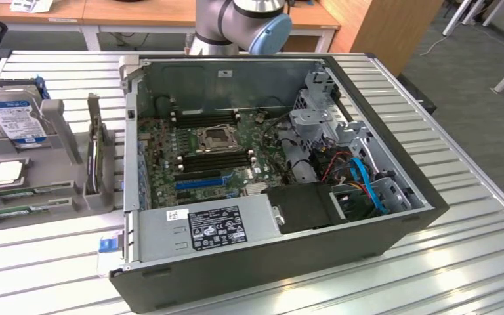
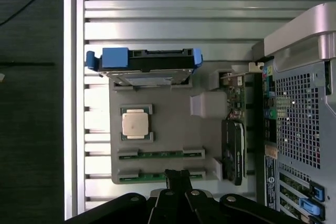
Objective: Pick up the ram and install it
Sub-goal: 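Pick up the ram and move it above insertion slot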
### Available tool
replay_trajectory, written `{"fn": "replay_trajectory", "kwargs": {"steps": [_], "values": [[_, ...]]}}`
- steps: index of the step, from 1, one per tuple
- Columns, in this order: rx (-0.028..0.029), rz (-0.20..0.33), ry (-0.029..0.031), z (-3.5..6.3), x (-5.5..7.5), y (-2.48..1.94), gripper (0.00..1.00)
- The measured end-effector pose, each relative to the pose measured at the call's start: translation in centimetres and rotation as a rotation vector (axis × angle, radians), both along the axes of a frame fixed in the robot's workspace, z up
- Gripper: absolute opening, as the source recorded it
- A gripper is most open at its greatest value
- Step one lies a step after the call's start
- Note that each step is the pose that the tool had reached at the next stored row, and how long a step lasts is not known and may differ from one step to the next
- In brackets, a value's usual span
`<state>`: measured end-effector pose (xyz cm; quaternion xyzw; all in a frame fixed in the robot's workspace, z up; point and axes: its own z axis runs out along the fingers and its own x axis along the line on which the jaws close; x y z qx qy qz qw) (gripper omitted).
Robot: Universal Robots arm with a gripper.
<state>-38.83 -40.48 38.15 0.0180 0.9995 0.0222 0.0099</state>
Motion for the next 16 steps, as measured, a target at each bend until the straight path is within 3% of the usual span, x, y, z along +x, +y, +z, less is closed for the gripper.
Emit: {"fn": "replay_trajectory", "kwargs": {"steps": [16], "values": [[-0.0001, 0.153, 0.0, 0.0, 0.0, 0.0, 0.1]]}}
